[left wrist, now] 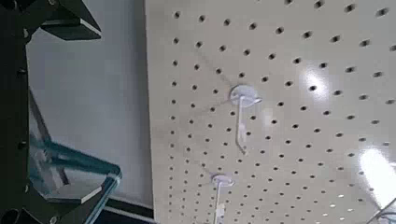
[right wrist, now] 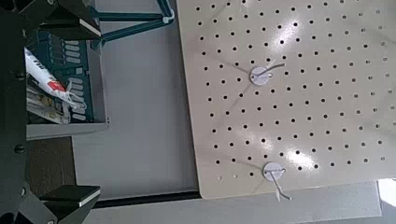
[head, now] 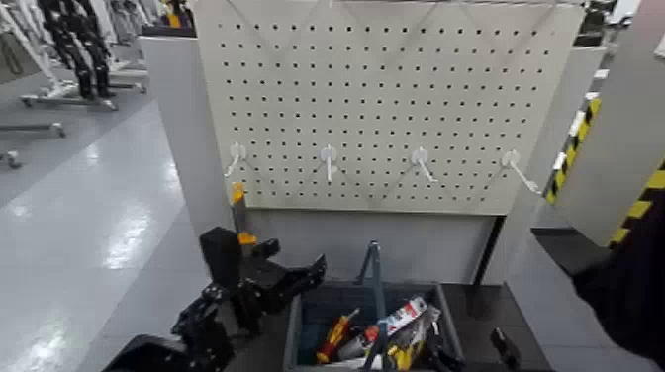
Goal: Put the red screwdriver into the crate.
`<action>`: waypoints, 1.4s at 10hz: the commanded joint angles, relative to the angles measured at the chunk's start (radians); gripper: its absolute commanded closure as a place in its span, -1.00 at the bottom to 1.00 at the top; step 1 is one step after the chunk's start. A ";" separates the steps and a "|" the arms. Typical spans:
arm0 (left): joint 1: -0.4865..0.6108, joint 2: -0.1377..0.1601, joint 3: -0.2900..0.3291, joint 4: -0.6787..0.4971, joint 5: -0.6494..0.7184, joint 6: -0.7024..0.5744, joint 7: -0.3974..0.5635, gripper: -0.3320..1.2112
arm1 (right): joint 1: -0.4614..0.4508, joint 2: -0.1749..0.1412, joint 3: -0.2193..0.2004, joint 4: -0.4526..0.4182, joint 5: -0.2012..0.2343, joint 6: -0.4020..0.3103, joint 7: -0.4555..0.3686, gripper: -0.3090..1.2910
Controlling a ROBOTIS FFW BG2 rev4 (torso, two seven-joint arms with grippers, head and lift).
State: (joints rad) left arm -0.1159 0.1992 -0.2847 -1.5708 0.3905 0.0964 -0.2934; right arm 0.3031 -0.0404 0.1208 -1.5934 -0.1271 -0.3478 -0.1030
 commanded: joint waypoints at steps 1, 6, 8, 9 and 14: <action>0.101 -0.027 0.087 -0.074 -0.156 -0.055 0.028 -0.41 | 0.004 0.004 -0.004 0.000 0.014 -0.022 0.000 -0.45; 0.272 -0.046 0.151 -0.112 -0.260 -0.196 0.174 -0.43 | 0.013 0.004 -0.006 -0.003 0.014 -0.023 0.002 -0.45; 0.308 -0.044 0.150 -0.124 -0.282 -0.225 0.209 -0.43 | 0.014 0.007 -0.010 -0.005 0.015 -0.022 0.002 -0.45; 0.317 -0.044 0.150 -0.124 -0.288 -0.236 0.212 -0.43 | 0.016 0.007 -0.010 -0.005 0.020 -0.022 0.002 -0.45; 0.334 -0.044 0.150 -0.132 -0.295 -0.244 0.223 -0.43 | 0.016 0.008 -0.010 -0.007 0.029 -0.014 0.002 -0.45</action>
State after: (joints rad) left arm 0.2192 0.1551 -0.1350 -1.7027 0.0951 -0.1473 -0.0705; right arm 0.3191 -0.0323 0.1104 -1.5999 -0.0984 -0.3623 -0.1010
